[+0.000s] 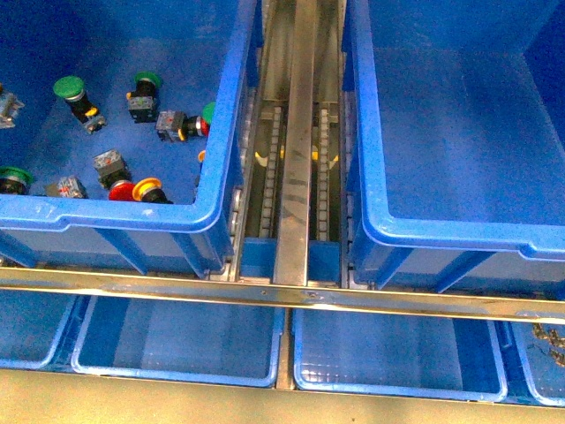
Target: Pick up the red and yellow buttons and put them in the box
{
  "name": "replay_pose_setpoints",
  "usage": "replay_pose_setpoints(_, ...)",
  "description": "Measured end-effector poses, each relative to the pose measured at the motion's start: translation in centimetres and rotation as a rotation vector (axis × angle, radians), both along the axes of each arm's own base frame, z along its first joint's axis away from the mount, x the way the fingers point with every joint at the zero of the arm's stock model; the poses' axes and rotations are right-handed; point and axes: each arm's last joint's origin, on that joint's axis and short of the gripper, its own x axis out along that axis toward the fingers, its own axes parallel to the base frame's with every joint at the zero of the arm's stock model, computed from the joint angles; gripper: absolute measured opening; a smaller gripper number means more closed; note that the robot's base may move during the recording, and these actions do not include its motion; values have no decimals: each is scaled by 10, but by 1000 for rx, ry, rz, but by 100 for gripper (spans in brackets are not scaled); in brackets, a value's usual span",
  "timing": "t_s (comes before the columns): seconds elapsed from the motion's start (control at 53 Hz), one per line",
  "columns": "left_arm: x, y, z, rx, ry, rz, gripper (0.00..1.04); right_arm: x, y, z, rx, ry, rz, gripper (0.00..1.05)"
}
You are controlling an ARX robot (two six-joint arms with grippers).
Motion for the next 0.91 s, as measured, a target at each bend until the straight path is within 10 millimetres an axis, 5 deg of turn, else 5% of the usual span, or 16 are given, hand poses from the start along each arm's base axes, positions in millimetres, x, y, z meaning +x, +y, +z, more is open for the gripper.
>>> replay_pose_setpoints(0.264, -48, -38, 37, -127, -39, -127, 34, 0, 0, 0, 0, 0, 0, 99)
replay_pose_setpoints(0.434, -66, -100, 41, -221, -23, -285, 34, 0, 0, 0, 0, 0, 0, 99)
replay_pose_setpoints(0.698, -73, -182, 39, -349, 17, -420, 34, 0, 0, 0, 0, 0, 0, 99)
replay_pose_setpoints(0.906, -64, -219, 35, -394, 50, -432, 34, 0, 0, 0, 0, 0, 0, 99)
